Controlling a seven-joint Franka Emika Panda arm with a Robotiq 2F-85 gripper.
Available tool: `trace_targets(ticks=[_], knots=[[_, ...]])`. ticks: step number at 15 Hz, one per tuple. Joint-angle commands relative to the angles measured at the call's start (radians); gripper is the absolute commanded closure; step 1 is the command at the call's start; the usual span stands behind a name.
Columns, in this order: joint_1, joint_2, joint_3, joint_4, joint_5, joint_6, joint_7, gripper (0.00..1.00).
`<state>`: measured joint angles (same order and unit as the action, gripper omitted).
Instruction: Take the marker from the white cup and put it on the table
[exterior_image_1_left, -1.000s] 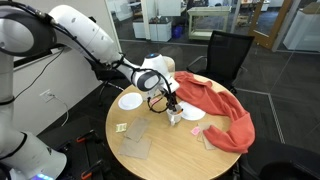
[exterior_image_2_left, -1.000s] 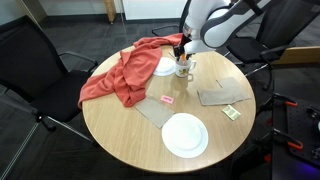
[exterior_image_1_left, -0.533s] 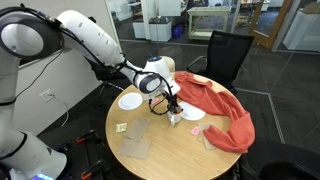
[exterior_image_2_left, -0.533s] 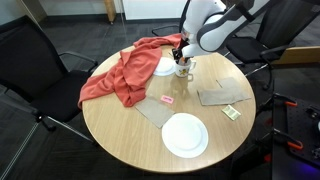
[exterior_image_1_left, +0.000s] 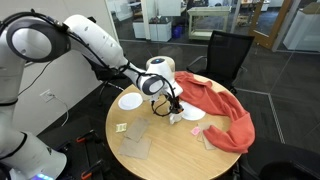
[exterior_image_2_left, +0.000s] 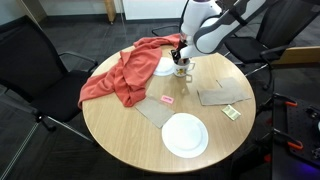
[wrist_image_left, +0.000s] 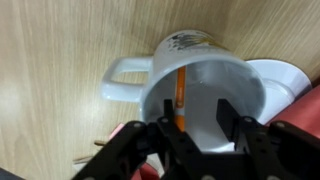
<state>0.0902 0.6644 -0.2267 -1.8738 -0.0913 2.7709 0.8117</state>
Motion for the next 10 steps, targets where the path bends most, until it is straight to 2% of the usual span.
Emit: trace_targets(ticks=[1, 3, 5, 7, 10], knots=[[0.029, 0.029, -0.032, 0.048, 0.023, -0.031, 0.001, 0.77], [0.034, 0.036, -0.037, 0.054, 0.022, -0.030, 0.000, 0.82], [0.042, 0.037, -0.045, 0.054, 0.020, -0.025, 0.003, 0.99], [0.050, 0.023, -0.052, 0.040, 0.018, -0.022, 0.003, 1.00], [0.068, -0.011, -0.073, 0.008, 0.009, -0.018, 0.006, 0.97]])
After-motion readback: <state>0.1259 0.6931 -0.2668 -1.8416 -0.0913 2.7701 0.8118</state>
